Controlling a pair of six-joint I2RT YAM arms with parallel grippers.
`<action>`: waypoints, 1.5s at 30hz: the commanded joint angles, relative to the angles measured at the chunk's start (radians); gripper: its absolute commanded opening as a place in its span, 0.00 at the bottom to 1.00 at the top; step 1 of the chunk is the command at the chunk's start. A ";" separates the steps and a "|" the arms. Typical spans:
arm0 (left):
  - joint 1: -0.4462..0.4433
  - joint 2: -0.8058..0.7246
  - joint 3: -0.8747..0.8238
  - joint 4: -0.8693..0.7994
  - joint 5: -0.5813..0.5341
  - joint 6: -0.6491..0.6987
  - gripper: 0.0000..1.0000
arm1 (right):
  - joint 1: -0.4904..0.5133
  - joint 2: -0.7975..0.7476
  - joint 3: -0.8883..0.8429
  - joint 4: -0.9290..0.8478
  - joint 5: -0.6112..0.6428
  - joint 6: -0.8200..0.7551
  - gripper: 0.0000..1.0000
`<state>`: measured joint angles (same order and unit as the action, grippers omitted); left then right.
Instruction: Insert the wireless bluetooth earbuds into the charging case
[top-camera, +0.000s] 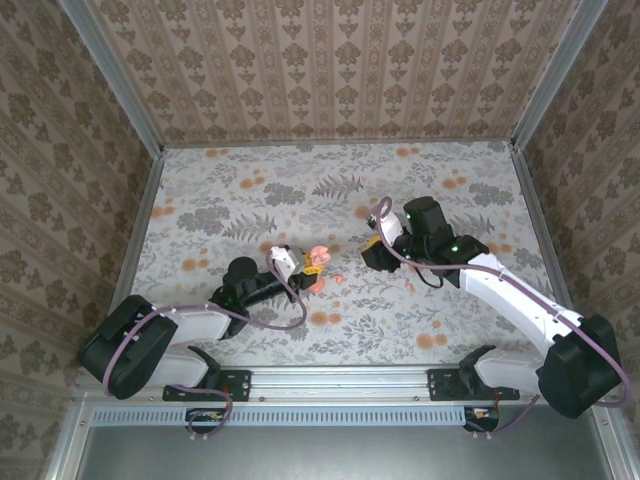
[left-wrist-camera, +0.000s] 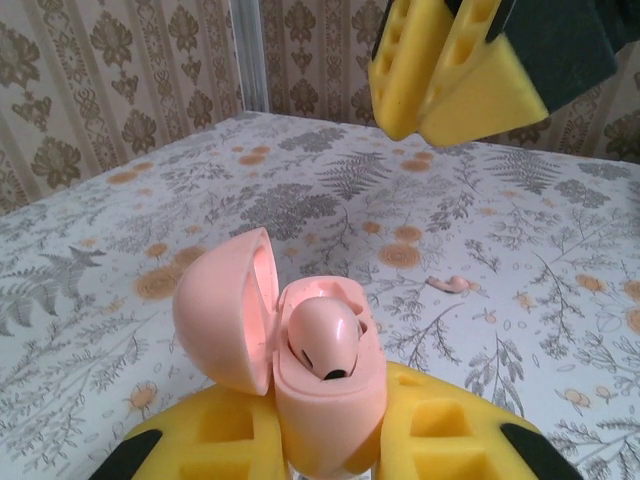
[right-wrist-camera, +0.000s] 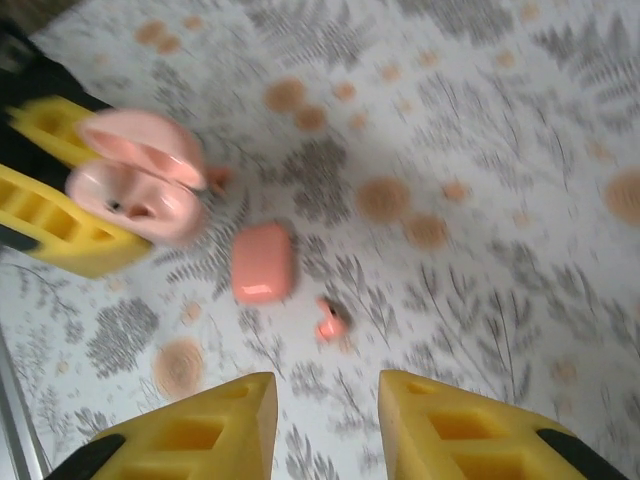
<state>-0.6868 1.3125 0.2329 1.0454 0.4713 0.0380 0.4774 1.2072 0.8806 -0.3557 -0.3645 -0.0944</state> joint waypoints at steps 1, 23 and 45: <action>-0.010 -0.044 -0.015 0.005 -0.015 -0.001 0.09 | -0.005 0.021 0.041 -0.175 0.144 0.065 0.34; -0.028 -0.186 -0.037 -0.166 -0.054 0.053 0.09 | -0.059 0.529 0.307 -0.642 0.375 0.168 0.42; -0.030 -0.248 -0.037 -0.208 -0.073 0.069 0.09 | -0.116 0.653 0.320 -0.576 0.263 0.193 0.43</action>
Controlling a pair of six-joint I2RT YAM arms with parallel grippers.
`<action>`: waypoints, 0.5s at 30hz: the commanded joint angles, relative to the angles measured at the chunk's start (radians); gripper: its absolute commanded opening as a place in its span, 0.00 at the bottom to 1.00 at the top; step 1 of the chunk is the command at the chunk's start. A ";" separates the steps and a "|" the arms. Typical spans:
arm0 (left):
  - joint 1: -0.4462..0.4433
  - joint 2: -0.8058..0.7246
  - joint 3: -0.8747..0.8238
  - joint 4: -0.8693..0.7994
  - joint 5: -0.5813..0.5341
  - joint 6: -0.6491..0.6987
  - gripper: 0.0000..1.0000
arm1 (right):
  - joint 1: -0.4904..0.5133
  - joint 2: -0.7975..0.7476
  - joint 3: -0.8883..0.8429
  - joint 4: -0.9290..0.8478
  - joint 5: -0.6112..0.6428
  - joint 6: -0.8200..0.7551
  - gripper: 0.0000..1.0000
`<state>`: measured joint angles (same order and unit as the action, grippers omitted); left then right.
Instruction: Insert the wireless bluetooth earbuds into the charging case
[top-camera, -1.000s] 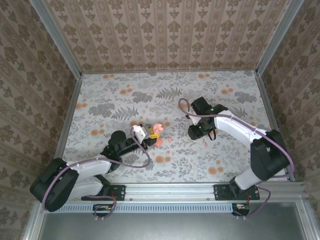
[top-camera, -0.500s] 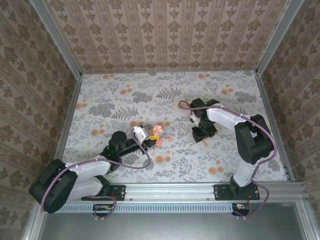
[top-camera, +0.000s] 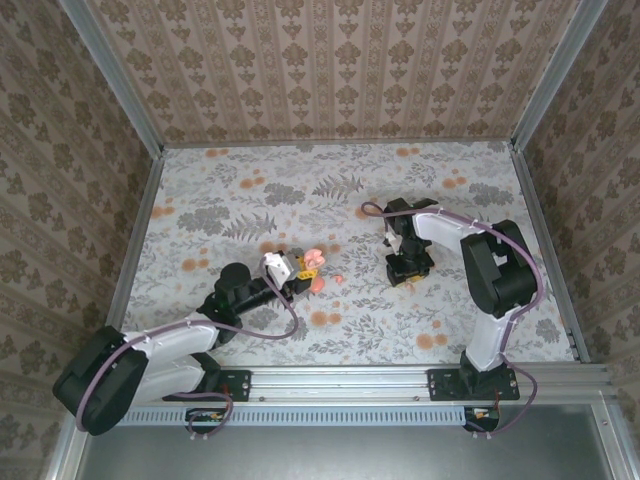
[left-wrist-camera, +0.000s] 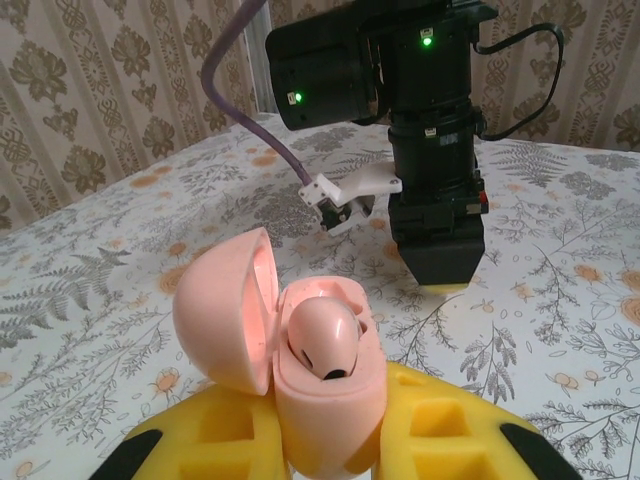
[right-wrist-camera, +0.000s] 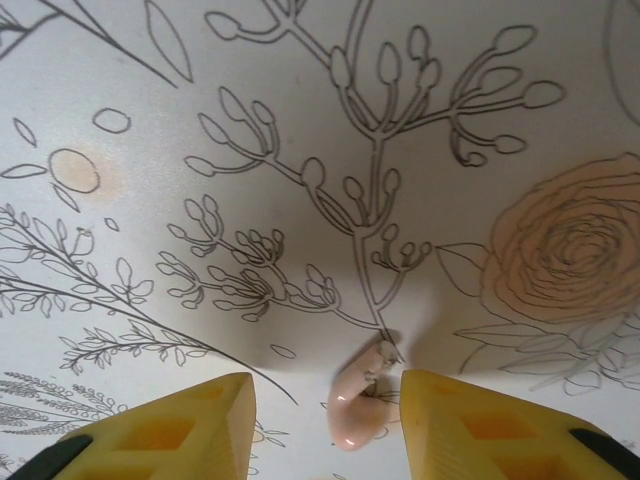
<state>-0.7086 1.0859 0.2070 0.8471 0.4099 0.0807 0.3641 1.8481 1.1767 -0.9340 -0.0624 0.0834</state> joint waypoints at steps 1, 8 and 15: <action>-0.009 -0.024 -0.011 -0.012 -0.012 0.028 0.09 | -0.003 0.015 0.024 0.004 -0.048 0.013 0.42; -0.009 -0.024 -0.006 -0.022 -0.010 0.030 0.09 | -0.003 0.015 0.016 0.017 -0.112 -0.004 0.38; -0.009 -0.024 -0.003 -0.026 -0.011 0.031 0.08 | 0.000 0.001 0.006 0.011 -0.167 -0.023 0.35</action>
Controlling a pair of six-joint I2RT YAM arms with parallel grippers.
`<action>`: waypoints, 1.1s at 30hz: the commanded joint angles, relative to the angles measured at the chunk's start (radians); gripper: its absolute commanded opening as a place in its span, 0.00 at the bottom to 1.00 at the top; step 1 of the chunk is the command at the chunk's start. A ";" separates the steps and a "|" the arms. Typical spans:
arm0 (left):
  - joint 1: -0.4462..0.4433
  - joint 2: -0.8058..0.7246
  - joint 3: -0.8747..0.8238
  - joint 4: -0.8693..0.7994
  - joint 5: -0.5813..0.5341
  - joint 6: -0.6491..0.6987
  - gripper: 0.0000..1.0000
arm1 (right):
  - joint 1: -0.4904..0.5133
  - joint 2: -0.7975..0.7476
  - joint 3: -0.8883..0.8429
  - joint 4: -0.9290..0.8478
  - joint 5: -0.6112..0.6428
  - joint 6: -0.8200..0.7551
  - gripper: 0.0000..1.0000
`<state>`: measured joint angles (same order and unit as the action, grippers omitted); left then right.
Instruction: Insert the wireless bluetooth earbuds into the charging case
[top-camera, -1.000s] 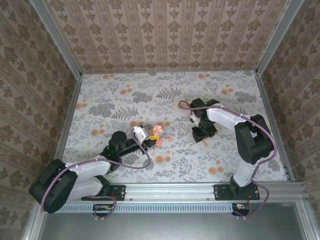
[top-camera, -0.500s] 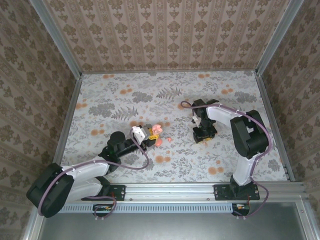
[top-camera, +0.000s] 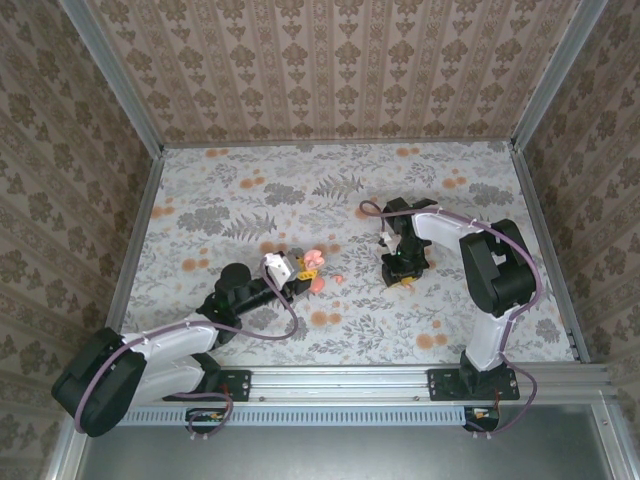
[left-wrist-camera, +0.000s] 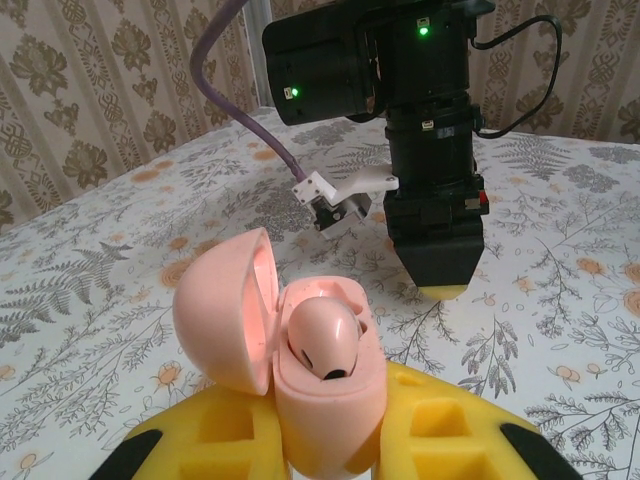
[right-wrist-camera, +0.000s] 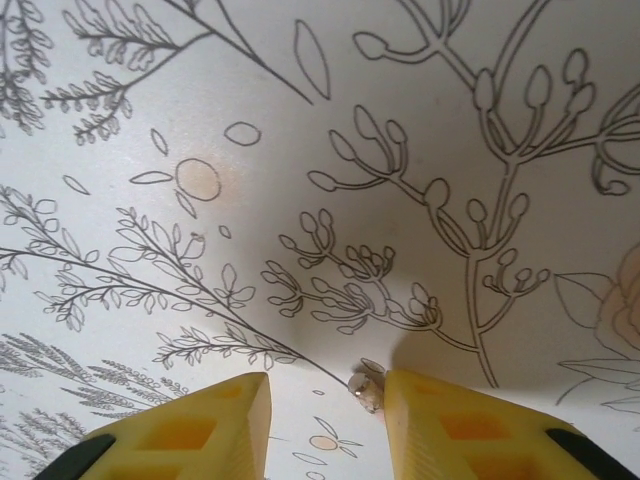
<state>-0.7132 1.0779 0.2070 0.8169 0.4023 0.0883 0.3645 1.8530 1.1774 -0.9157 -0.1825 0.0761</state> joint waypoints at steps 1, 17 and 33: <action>-0.005 -0.016 -0.003 0.002 -0.004 0.023 0.09 | 0.000 -0.007 0.000 -0.012 -0.051 -0.019 0.35; -0.004 -0.023 -0.007 -0.005 -0.008 0.022 0.09 | 0.055 -0.052 -0.026 -0.084 -0.052 -0.041 0.31; -0.007 -0.035 -0.003 -0.012 -0.005 0.031 0.09 | -0.008 -0.297 -0.092 -0.060 0.080 0.381 0.36</action>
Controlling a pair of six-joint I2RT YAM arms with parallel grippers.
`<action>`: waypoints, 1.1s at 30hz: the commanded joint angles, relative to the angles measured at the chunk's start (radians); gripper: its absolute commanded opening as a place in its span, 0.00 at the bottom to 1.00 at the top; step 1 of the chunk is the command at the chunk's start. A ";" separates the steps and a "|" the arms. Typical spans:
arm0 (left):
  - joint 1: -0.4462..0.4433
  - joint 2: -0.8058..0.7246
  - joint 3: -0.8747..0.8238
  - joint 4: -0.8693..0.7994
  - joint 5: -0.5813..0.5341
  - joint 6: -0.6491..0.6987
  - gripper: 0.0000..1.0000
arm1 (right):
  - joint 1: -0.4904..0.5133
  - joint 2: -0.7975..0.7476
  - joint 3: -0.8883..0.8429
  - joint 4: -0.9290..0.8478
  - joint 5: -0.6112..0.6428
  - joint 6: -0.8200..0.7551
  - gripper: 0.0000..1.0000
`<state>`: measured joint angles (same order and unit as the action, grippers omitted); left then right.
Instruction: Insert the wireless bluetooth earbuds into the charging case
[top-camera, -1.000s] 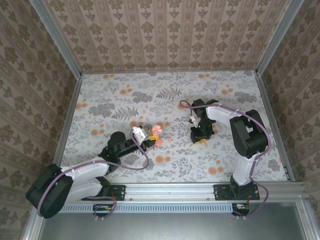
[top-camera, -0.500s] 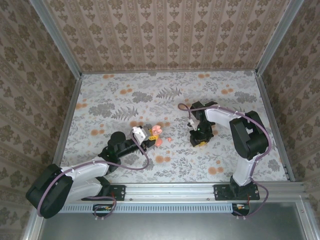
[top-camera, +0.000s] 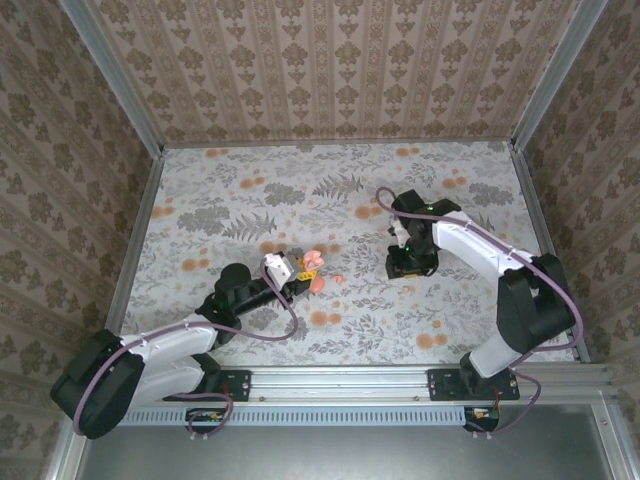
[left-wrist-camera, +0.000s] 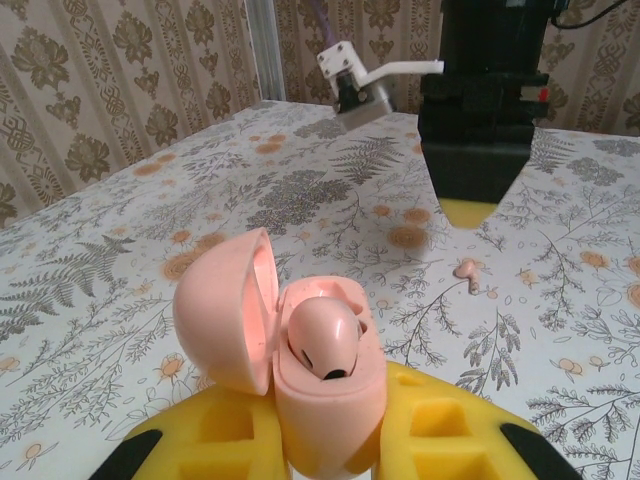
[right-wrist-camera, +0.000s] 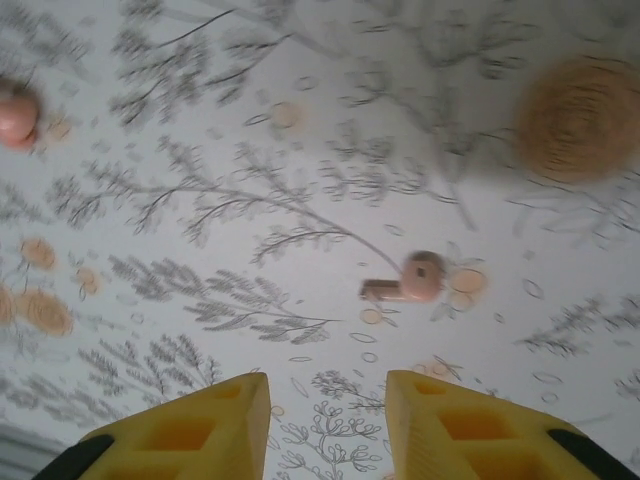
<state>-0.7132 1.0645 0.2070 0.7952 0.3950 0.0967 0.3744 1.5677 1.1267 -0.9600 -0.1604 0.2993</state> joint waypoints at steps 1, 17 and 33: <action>-0.008 -0.023 -0.004 0.009 0.002 0.022 0.09 | -0.023 -0.015 -0.058 0.001 0.060 0.187 0.37; -0.008 -0.081 -0.017 -0.039 -0.005 0.029 0.08 | -0.044 0.155 -0.121 0.187 -0.026 0.245 0.39; -0.008 -0.077 -0.008 -0.045 -0.010 0.036 0.09 | -0.030 0.150 -0.107 0.271 -0.103 0.207 0.35</action>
<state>-0.7132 0.9974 0.1967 0.7437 0.3912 0.1097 0.3347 1.7264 1.0061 -0.7273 -0.2230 0.5224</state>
